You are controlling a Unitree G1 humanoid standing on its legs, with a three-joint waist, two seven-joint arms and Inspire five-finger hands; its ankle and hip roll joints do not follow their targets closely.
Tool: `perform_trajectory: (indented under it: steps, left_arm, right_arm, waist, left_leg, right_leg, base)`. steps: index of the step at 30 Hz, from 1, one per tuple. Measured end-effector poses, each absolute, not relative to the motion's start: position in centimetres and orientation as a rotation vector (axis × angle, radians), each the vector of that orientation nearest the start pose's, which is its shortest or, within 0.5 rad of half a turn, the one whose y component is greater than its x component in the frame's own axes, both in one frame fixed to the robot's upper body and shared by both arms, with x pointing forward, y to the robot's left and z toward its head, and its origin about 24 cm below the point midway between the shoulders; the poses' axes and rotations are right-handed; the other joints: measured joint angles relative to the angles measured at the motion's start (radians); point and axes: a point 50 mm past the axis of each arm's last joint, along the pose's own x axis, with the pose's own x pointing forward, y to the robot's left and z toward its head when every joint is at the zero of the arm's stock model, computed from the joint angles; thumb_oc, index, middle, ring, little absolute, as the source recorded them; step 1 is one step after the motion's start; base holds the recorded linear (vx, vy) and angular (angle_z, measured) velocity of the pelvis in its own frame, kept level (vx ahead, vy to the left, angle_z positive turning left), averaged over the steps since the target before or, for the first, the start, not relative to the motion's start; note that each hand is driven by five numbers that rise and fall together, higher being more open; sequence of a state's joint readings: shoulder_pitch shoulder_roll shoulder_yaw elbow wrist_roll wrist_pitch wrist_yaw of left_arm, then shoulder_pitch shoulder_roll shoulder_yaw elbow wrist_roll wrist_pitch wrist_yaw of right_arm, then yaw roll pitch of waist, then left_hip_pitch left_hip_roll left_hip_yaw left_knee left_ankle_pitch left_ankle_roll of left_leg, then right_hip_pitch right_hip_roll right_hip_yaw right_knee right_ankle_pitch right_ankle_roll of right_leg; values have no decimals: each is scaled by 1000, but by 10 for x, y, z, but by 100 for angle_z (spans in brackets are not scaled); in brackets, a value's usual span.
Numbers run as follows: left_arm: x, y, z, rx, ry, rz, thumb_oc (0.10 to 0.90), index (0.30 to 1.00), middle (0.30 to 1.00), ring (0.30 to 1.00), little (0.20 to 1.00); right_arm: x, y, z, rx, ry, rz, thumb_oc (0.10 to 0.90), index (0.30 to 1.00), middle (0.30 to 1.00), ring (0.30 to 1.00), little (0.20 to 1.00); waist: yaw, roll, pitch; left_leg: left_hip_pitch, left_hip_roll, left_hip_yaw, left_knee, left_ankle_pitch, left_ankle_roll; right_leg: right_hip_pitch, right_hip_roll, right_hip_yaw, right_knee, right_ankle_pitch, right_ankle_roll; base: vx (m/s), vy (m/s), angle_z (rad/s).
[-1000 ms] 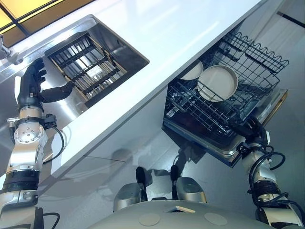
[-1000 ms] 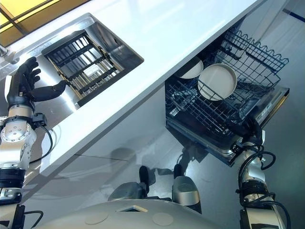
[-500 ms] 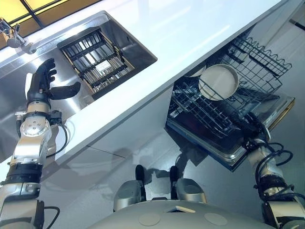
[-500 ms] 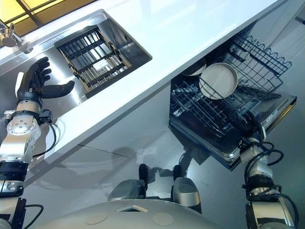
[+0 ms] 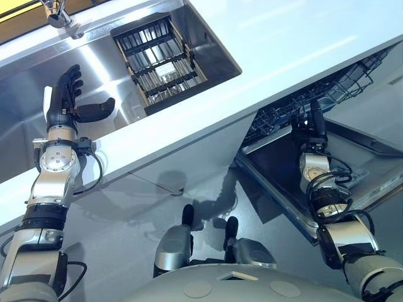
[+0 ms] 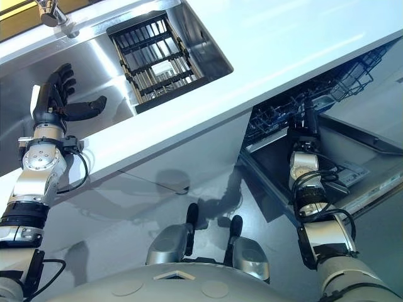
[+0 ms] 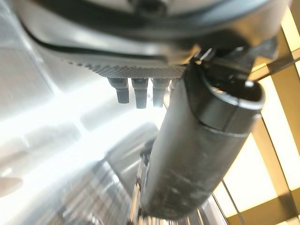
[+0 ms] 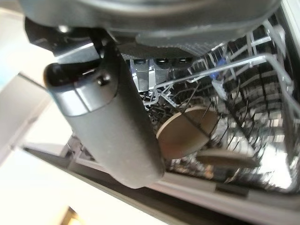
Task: Pick up plates and place into dishwasher.
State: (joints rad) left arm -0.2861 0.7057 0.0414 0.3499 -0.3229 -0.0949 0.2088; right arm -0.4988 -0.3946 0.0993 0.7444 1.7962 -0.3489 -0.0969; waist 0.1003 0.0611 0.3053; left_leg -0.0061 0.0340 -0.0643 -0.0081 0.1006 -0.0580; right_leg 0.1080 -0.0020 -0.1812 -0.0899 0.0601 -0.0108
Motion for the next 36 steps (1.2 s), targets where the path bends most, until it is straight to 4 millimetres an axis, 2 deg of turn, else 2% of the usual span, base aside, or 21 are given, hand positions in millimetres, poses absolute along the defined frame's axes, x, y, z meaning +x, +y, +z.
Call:
perform_trajectory:
  steps: [3,7,10,13,16,20,24,26,30,32,36]
  left_arm:
    - [298,319,124,349,-120,361,800,900,900,900,900]
    - [297,325,127,346,-119,357,800,900,900,900,900]
    - [292,323,130,347,-137,361,800,900,900,900,900]
    - [282,314,128,353,-154,341,800,900,900,900,900]
    - [280,316,130,341,-166,370,800,900,900,900,900]
    - [277,327,134,289,-182,438,800,900,900,900,900]
    - [274,339,134,259,-185,486,800,900,900,900,900]
    - [274,338,134,259,-182,481,800,900,900,900,900]
    - [275,337,133,261,-196,474,800,900,900,900,900]
    - [275,338,133,260,-199,481,800,900,900,900,900]
    - [275,340,131,209,-194,473,800,900,900,900,900]
  right_arm:
    - [329,-269,44,1077,-13,-526,800,900,900,900,900]
    - [329,-283,52,737,133,-421,800,900,900,900,900]
    - [330,-275,60,471,145,-307,800,900,900,900,900]
    - [315,-267,61,305,104,-219,800,900,900,900,900]
    - [298,-277,49,250,108,-268,800,900,900,900,900]
    - [265,-311,34,259,94,-401,800,900,900,900,900]
    - [239,-335,27,262,96,-474,800,900,900,900,900]
    - [232,-340,23,265,106,-495,800,900,900,900,900]
    - [218,-344,15,191,150,-548,800,900,900,900,900]
    - [209,-349,8,119,191,-612,800,900,900,900,900]
    - [195,-357,-7,104,262,-702,800,900,900,900,900]
  waist:
    - [-5,-1,1]
    - [-27,-14,8]
    - [-56,-35,19]
    - [-63,-57,18]
    - [-96,-87,11]
    - [-171,-117,-5]
    - [-241,-129,-24]
    - [-270,-131,-36]
    - [-298,-124,-75]
    - [-301,-119,-102]
    - [-296,-106,-129]
  left_leg:
    - [0,-5,0,-3,1,2]
    - [5,-2,4,-2,3,4]
    - [26,0,21,-2,0,7]
    - [70,-1,67,-25,-7,17]
    - [109,-5,114,-56,-8,20]
    - [136,-14,163,-76,-7,36]
    - [150,-12,208,-80,-17,42]
    - [153,-10,226,-81,-22,40]
    - [155,-2,252,-82,-31,33]
    - [155,3,258,-85,-32,31]
    - [154,9,261,-85,-37,25]
  right_leg:
    - [-1,-4,8,0,-2,4]
    - [-1,0,33,0,-3,4]
    - [2,1,59,6,-2,5]
    - [6,-3,115,21,-6,12]
    - [4,-11,149,43,-12,23]
    - [-8,-23,177,56,-9,36]
    - [-15,-27,202,54,-9,46]
    - [-17,-28,203,46,-4,51]
    - [-19,-21,203,27,8,43]
    - [-18,-15,201,16,15,37]
    - [-17,-9,193,9,16,37]
  base:
    - [5,4,2]
    - [-52,11,-5]
    - [-115,30,-17]
    - [-95,29,-45]
    - [-121,4,-41]
    - [-136,-12,-35]
    - [-109,-29,-36]
    - [-115,-52,-31]
    - [-78,-61,-21]
    - [-48,-97,-9]
    - [18,-105,-3]
